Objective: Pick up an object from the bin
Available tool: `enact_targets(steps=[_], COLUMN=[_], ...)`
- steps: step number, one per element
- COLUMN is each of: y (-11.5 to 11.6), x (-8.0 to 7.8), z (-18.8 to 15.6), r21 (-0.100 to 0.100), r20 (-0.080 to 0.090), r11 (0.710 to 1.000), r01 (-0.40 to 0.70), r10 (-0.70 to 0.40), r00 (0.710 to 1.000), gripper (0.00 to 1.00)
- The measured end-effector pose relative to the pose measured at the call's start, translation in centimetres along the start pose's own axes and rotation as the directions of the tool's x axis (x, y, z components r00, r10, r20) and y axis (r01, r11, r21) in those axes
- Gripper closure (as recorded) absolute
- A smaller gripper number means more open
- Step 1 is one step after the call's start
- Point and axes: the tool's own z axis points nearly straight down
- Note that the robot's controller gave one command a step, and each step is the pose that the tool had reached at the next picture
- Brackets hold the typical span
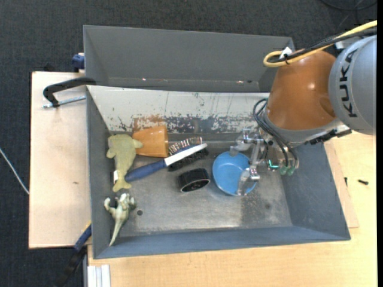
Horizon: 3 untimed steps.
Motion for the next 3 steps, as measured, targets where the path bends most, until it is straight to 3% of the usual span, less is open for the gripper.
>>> enact_targets(steps=[1, 2, 3], y=[0.4, 0.2, -2.2], x=[1.9, 1.9, -0.1], z=[9.8, 9.4, -4.4], r21=[0.003, 0.006, 0.01], r20=[0.016, 0.015, 0.02], r11=[0.986, 0.986, 0.91], r01=[0.169, 0.167, 0.415], r10=[-0.169, -0.167, -0.415], r00=[0.985, 0.986, 0.91], gripper=[0.0, 1.0, 1.0])
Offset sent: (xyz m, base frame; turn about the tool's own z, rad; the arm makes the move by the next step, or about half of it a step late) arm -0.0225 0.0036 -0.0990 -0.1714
